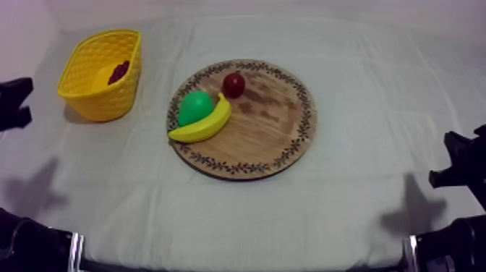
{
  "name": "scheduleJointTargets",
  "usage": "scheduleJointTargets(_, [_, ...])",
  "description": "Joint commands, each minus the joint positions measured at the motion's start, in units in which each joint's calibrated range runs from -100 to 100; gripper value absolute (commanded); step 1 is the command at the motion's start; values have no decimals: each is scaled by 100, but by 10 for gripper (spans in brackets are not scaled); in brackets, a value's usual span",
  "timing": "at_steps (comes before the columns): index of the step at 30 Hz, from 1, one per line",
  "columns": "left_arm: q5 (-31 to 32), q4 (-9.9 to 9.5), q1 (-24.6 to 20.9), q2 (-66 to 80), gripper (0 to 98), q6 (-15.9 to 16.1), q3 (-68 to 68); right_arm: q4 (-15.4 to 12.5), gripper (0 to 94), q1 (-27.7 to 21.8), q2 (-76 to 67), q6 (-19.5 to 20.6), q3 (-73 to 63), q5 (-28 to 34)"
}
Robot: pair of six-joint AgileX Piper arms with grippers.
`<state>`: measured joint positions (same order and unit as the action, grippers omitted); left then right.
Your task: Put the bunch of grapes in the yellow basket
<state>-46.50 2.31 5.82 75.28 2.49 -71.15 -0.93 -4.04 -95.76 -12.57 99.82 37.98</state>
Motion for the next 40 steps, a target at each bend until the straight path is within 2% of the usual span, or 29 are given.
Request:
scheduleJointTargets(1, [140, -29, 6, 744, 3, -21, -690, -2, 3, -2, 0, 14, -4, 0])
scheduleJointTargets(12, [203, -79, 36, 2194, 0, -229, -2211, -2, 3, -2, 0, 14, -4, 0])
scheduleJointTargets(19, [111, -20, 59, 2449, 0, -79, -2386, -2, 3, -2, 0, 18, -4, 0])
scheduleJointTargets(25, [92, -38, 65, 2469, 0, -192, -2432, -2, 3, -2, 0, 14, -4, 0])
scheduleJointTargets(40, [89, -43, 66, 2472, 0, -212, -2449, -2, 3, -2, 0, 14, -4, 0])
